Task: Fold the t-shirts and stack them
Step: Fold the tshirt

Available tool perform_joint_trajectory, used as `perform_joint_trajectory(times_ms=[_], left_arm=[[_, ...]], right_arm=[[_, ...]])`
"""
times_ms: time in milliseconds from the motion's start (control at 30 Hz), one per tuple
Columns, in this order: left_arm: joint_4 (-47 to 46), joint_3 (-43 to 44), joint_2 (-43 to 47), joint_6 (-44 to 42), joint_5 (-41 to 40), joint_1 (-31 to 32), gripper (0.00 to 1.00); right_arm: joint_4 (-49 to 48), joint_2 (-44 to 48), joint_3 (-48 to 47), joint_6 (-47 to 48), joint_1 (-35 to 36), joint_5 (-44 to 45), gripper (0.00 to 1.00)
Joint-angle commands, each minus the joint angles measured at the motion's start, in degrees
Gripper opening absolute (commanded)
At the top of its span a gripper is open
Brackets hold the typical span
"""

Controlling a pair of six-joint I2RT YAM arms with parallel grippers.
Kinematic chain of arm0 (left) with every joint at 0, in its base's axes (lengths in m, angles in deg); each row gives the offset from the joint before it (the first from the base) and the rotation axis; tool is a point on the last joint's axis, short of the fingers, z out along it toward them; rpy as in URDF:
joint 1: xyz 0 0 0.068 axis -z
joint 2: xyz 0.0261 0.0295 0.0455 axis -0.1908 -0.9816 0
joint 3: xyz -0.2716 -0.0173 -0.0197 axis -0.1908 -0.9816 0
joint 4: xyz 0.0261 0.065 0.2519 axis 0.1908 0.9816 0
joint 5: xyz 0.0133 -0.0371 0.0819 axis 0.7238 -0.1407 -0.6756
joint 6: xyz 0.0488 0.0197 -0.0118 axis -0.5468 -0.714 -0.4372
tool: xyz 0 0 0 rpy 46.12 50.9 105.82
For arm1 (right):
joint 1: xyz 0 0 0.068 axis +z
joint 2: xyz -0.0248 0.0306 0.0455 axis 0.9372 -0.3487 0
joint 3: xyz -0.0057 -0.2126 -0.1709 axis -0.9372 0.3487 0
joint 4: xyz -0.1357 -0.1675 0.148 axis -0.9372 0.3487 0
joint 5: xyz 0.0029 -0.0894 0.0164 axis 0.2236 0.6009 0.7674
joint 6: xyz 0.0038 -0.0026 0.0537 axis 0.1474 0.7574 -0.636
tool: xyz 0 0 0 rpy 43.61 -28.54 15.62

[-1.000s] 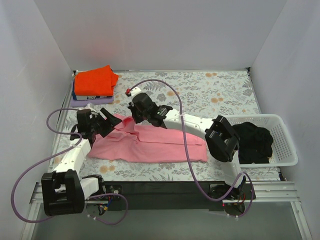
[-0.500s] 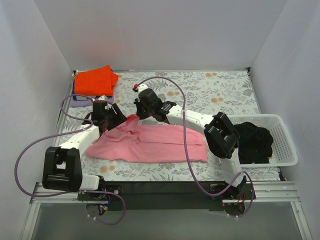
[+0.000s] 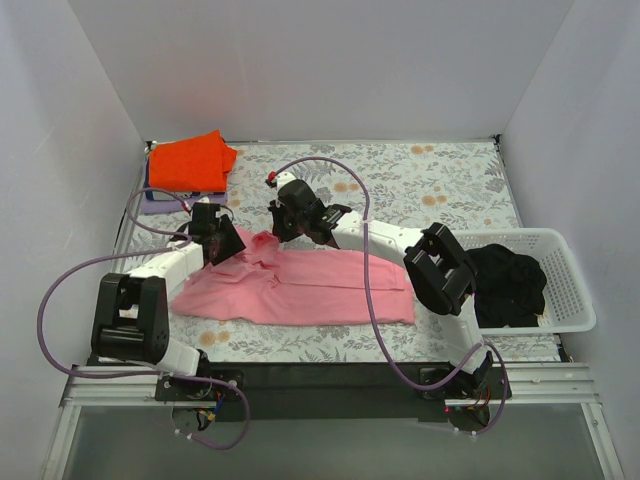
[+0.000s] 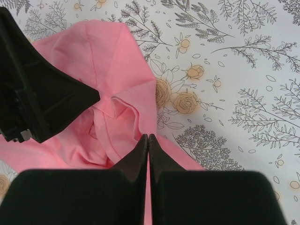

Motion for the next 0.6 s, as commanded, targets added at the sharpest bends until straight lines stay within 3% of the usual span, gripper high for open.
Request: perform_joint_trajectory(times_ms=[0, 367, 567], left_arm=[[0.4, 2.5, -1.1, -0.1, -0.9, 0.5, 0.47], [-1.2, 3.1, -3.6, -0.1, 0.4, 0.6, 0.35], [-1.4, 3.5, -5.1, -0.1, 0.8, 1.0, 0.34]], right_arm=[[-2.8, 0.5, 0.6, -0.7, -0.4, -0.8, 0.01], [-3.2, 0.6, 0.9, -0.8, -0.3, -1.5, 0.01], [-3.4, 0.8, 1.3, -0.8, -0.3, -1.5, 0.01]])
